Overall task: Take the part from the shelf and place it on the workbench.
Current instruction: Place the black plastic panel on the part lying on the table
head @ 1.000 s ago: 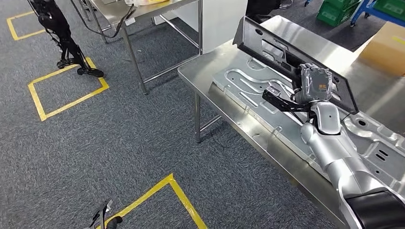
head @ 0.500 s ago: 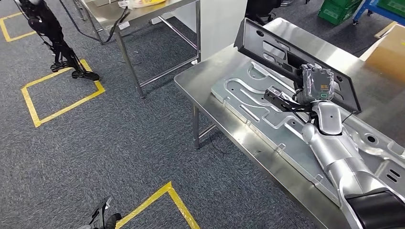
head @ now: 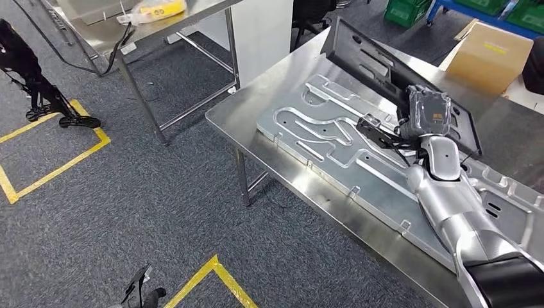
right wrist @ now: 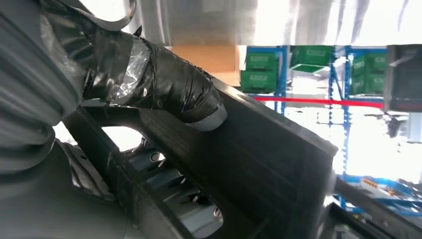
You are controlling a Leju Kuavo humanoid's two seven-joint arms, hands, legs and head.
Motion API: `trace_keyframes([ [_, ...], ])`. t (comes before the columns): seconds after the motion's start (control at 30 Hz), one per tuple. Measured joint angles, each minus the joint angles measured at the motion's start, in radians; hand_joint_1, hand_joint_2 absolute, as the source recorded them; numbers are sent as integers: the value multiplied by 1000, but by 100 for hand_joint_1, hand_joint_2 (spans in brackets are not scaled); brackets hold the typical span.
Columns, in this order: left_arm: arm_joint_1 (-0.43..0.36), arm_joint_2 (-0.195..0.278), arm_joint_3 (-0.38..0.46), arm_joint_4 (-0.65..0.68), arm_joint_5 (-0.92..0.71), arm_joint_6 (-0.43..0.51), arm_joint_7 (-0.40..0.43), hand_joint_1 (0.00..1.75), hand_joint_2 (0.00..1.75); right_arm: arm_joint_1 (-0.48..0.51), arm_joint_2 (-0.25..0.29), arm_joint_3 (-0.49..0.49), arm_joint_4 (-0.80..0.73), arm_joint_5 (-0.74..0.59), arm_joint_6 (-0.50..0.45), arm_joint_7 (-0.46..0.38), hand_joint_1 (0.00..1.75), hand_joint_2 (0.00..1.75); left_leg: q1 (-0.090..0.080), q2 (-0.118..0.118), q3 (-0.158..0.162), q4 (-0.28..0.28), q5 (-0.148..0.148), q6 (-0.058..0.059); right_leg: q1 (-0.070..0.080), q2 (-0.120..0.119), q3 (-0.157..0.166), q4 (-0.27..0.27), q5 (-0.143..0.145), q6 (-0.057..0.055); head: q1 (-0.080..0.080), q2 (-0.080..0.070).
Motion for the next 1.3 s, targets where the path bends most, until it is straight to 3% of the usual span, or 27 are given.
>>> trace_keyframes([
  [0.03,0,0,0,0,2,-1,-2,0,0,2,-1,0,0,3,0,4,175,175,1,10,4,-8,3,4,0,-5,0,0,-2,6,0,0],
  [0.1,2,0,0,0,5,-3,-6,0,0,0,-2,0,0,12,4,16,175,175,3,30,14,-26,10,13,5,-44,-18,40,-31,13,2,0],
  [0.13,4,0,0,0,6,-5,-8,0,0,-1,-2,0,0,19,8,22,175,175,3,40,17,-31,11,17,6,-70,-40,88,-59,14,3,0],
  [0.2,11,0,0,0,8,-8,-11,0,0,-1,1,0,2,34,17,34,175,175,1,59,19,-31,9,20,6,-91,-98,209,-112,18,3,0],
  [0.23,14,0,0,0,9,-10,-12,0,0,0,4,0,5,41,23,39,175,175,1,69,19,-29,7,21,5,-95,-117,246,-119,21,3,0],
  [0.27,16,0,0,0,10,-11,-14,0,0,0,7,0,9,45,29,44,175,175,1,79,19,-27,4,21,4,-98,-119,250,-108,23,3,0],
  [0.3,18,-1,0,0,10,-12,-15,0,0,-3,11,0,13,48,35,47,175,175,2,89,19,-24,2,20,4,-104,-102,214,-80,24,3,0],
  [0.37,17,-2,0,0,10,-13,-16,0,0,-14,23,0,24,53,49,52,175,175,0,107,20,-15,-6,15,8,-137,-34,82,-18,21,3,0],
  [0.43,16,-2,0,0,10,-12,-16,0,0,-31,40,0,41,59,63,57,175,175,-5,124,21,-10,-11,7,17,-158,4,0,7,9,3,0],
  [0.53,15,-3,0,0,10,-11,-14,0,0,-53,65,0,83,75,86,72,175,175,-7,143,25,-9,-16,-7,17,-134,6,-12,12,-7,3,0],
  [0.6,14,-5,0,0,10,-11,-11,0,0,-62,79,1,109,87,101,86,175,175,-3,115,13,28,-45,-19,11,-117,10,-20,18,-19,2,0],
  [0.67,16,-5,0,0,10,-12,-10,0,0,-72,97,1,132,95,123,101,175,175,2,73,-35,141,-109,-26,8,-102,10,-22,23,-27,2,0],
  [0.7,19,-6,0,0,10,-12,-9,0,0,-75,107,2,145,98,139,109,175,175,4,65,-66,210,-138,-28,8,-94,8,-21,24,-29,1,0],
  [0.73,21,-6,0,0,10,-14,-7,0,0,-77,116,3,158,101,157,117,175,175,4,62,-91,263,-154,-30,8,-86,7,-20,24,-30,1,0],
  [0.77,23,-6,0,0,10,-15,-5,0,0,-78,124,4,171,105,177,127,175,175,5,62,-100,280,-149,-30,8,-78,6,-18,24,-30,1,0],
  [0.8,23,-7,0,0,11,-16,-4,0,0,-78,132,5,183,108,198,136,175,175,6,61,-90,254,-125,-30,8,-70,6,-16,23,-29,2,0],
  [0.87,20,-7,0,0,12,-19,-2,0,0,-81,145,7,205,114,241,152,175,175,8,56,-27,120,-57,-26,8,-58,5,-10,20,-24,2,0],
  [0.93,16,-7,0,0,14,-21,-2,0,0,-86,157,8,225,119,279,167,175,175,9,48,19,18,-24,-23,11,-51,0,-2,16,-18,2,0],
  [1.07,14,-9,2,0,15,-22,-1,0,0,-89,173,10,256,127,311,179,175,175,7,45,23,-1,-19,-20,14,-52,-5,-2,18,-20,3,0],
  [1.3,13,-10,3,0,18,-25,-1,0,0,-97,191,13,283,134,347,181,175,175,4,35,19,-1,-15,-11,13,-61,-1,-11,22,-13,3,0],
])
